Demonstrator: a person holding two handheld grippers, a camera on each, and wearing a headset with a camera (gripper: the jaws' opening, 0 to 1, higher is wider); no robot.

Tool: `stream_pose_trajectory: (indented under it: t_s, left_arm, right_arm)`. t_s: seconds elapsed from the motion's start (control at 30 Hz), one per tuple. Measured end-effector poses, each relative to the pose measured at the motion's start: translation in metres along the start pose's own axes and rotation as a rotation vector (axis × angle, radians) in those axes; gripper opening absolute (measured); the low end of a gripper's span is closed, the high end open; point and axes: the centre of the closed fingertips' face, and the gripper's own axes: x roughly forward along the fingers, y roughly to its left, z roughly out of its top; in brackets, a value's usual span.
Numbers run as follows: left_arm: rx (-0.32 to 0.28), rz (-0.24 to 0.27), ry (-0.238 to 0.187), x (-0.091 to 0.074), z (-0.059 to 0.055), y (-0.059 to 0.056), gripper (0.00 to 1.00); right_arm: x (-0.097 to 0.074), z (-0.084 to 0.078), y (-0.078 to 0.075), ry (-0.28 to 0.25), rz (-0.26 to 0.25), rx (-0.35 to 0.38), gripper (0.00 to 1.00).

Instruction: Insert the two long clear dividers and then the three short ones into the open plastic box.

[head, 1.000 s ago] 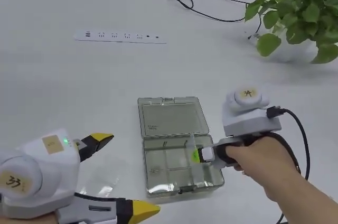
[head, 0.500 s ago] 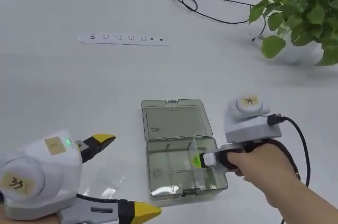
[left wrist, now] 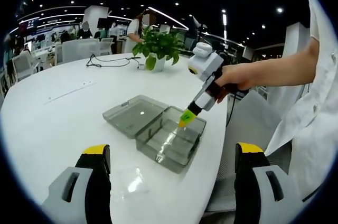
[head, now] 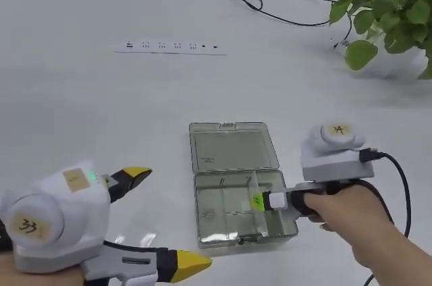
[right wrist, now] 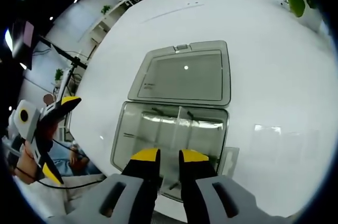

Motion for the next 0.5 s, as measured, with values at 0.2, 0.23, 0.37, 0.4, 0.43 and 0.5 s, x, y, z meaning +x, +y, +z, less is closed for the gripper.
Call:
stream_pose_trajectory:
  t_s: [0.2, 0.23, 0.37, 0.4, 0.43, 0.5]
  left_arm:
    - [-0.007, 0.017, 0.0, -0.001, 0.001, -0.002, 1.0]
    - [-0.008, 0.021, 0.001, -0.001, 0.002, -0.003, 1.0]
    - [-0.016, 0.035, 0.006, -0.002, 0.001, -0.004, 1.0]
    - [-0.018, 0.038, 0.007, -0.003, 0.001, -0.005, 1.0]
    - [-0.022, 0.043, 0.006, -0.003, 0.001, -0.005, 1.0]
    - [-0.027, 0.05, 0.009, -0.004, 0.001, -0.005, 1.0]
  right_arm:
    - [-0.01, 0.006, 0.005, -0.042, 0.033, -0.046, 0.2]
    - [-0.012, 0.006, 0.006, -0.047, 0.04, -0.054, 0.22]
    - [-0.021, 0.011, 0.008, -0.081, 0.064, -0.099, 0.24]
    - [-0.024, 0.011, 0.008, -0.083, 0.066, -0.101, 0.27]
    - [-0.026, 0.011, 0.008, -0.087, 0.071, -0.105, 0.29]
    - [-0.031, 0.013, 0.011, -0.1, 0.088, -0.12, 0.29]
